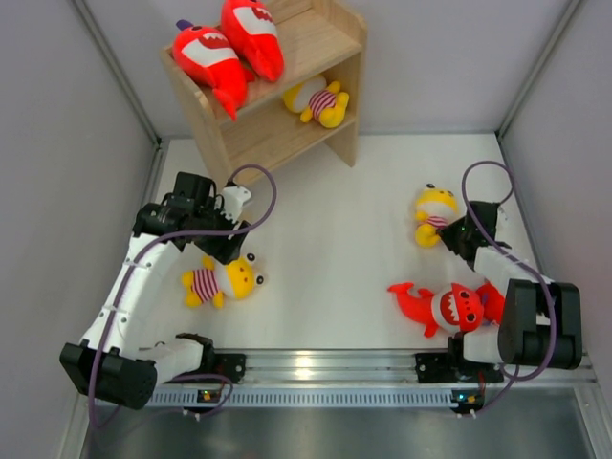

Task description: Place and organize the stuffed toys onto the shelf

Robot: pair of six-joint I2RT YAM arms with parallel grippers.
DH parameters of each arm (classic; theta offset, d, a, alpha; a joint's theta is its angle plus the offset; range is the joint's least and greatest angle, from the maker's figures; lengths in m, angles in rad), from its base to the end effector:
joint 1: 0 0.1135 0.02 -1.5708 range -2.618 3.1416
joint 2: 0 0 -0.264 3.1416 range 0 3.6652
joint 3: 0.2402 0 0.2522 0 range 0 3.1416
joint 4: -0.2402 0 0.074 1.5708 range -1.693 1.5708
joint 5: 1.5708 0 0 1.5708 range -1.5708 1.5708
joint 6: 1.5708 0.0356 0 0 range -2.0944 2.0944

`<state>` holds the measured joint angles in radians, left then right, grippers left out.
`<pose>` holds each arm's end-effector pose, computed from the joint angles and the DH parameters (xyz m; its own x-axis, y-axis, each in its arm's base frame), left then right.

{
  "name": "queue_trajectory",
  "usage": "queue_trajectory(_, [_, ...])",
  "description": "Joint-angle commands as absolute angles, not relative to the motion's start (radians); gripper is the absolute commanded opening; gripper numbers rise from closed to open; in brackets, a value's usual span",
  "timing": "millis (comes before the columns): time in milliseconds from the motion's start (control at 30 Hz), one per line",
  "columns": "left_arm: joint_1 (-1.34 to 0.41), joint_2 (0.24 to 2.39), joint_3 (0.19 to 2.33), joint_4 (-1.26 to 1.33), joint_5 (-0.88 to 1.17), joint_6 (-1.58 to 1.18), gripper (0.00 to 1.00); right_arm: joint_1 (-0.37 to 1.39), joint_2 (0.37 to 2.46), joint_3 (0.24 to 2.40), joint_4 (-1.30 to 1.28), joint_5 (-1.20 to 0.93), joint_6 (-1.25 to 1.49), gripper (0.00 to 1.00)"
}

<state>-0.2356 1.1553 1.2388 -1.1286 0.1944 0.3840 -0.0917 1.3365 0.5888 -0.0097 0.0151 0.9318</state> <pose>0.1999 -0.0551 0.3410 -0.6587 0.5362 -0.5279 0.6149 0.7879 0.0331 0.2576 -0.0242 0.1724 -0.3257 0.8360 -0.4417 0.6103 0.5427 0.5771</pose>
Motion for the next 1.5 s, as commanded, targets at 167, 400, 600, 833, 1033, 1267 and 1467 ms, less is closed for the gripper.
queue_trajectory(167, [-0.238,1.157,1.264,-1.124,0.146,0.367,0.72,0.093,1.209,0.875,-0.171,0.158,0.633,0.0])
queue_trajectory(400, [-0.239,1.121,1.166,-1.138,0.02,0.364,0.71,0.362,1.271,1.225,-0.382,0.006,0.341,0.0])
queue_trajectory(600, [-0.238,1.082,1.082,-1.16,-0.216,0.35,0.72,0.543,1.353,1.409,-0.434,-0.037,0.291,0.0])
queue_trajectory(833, [-0.207,1.086,1.077,-1.155,-0.221,0.327,0.72,0.652,1.601,1.73,-0.486,-0.078,0.288,0.0])
queue_trajectory(1033, [-0.184,1.083,1.095,-1.157,-0.21,0.322,0.72,0.666,1.821,1.992,-0.451,-0.031,0.314,0.0])
queue_trajectory(1267, [-0.186,1.078,1.083,-1.158,-0.207,0.33,0.72,0.666,1.986,2.134,-0.347,0.066,0.275,0.0])
queue_trajectory(1467, [-0.186,1.089,1.085,-1.155,-0.19,0.331,0.72,0.661,2.051,2.141,-0.264,0.07,0.317,0.0])
